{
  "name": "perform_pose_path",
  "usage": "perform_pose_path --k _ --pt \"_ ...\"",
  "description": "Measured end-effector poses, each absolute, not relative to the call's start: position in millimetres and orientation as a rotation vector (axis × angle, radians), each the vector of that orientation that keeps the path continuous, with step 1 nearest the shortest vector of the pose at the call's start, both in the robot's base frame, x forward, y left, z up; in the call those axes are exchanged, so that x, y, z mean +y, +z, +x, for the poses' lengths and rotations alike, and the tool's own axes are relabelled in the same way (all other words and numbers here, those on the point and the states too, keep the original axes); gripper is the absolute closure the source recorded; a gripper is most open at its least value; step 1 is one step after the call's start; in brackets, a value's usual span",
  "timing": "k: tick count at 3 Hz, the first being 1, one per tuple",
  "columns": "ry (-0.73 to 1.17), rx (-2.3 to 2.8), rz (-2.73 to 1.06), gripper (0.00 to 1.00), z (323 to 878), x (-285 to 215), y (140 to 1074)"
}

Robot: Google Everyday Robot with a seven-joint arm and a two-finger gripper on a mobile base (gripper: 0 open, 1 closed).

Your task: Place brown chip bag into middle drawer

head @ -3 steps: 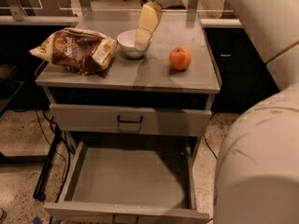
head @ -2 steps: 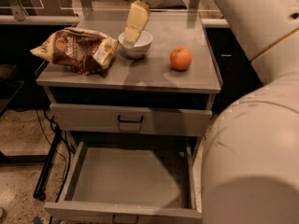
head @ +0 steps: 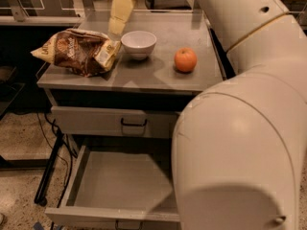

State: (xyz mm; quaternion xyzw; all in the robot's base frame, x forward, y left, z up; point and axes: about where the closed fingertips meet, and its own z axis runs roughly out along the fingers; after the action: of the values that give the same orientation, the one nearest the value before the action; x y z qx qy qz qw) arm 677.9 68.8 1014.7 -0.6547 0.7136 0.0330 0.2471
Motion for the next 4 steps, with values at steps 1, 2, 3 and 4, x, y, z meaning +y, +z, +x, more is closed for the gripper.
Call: perform_pose_path --k 1,2,3,4 --pt "0.09 1.933 -1.775 0.0 682 74 1015" --pt "0.135 1.904 -1.828 0.0 675 97 1009" --pt "0.197 1.878 -1.882 0.0 668 125 1001" --pt "0.247 1.88 -1.921 0.0 665 146 988"
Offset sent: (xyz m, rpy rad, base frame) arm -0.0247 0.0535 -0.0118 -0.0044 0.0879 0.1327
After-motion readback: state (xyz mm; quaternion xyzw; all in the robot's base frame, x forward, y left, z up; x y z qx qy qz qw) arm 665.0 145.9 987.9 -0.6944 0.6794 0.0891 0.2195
